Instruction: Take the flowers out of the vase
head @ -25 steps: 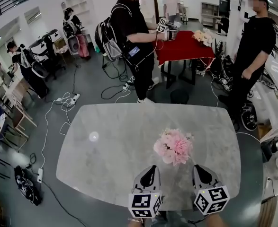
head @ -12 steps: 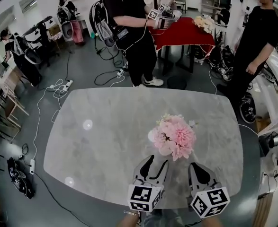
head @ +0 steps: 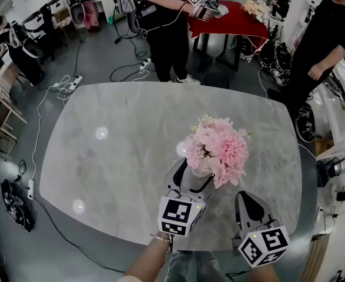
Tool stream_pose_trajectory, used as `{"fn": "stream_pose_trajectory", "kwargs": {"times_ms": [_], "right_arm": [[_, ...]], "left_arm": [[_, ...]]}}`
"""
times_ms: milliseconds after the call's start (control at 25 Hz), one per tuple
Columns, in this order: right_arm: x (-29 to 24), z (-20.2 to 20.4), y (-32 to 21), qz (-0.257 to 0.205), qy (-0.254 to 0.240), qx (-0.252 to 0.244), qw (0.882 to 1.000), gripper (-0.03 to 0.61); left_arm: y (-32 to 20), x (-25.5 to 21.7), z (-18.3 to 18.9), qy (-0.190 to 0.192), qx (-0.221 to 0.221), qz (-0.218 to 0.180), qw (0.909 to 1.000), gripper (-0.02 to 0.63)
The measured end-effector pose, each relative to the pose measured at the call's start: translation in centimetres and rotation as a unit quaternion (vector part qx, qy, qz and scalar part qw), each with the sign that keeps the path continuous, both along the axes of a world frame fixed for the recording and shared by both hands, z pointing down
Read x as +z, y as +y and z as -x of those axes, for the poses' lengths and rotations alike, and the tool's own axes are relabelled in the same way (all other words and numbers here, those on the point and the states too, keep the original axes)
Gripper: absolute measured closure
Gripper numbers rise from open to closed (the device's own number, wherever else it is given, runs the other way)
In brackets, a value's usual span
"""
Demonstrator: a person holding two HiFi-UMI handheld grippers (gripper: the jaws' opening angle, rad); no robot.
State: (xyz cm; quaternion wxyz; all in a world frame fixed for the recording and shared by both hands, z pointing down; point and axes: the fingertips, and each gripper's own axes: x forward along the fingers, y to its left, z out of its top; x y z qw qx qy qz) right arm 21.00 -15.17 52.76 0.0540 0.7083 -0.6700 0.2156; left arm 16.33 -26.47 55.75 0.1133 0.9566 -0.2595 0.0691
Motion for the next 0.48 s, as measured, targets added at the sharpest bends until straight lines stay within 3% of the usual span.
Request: {"fn": "stream_pose_trajectory", "kwargs": {"times_ms": [320,480], "right_arm": [[-0.3,0.5,-2.2,-0.022,-0.020,-0.016,0.999,0.561],[-0.5,0.5,-3.1,-0.039,-0.030,-0.018,0.999,0.561]], "left_arm": [[-0.9,-0.1,-1.2,-0.011,0.006,-0.020,0.9997,0.250],[-1.1,0.1,-1.2,-0.013,0.004,-0.025,0.9996,0.305]]}}
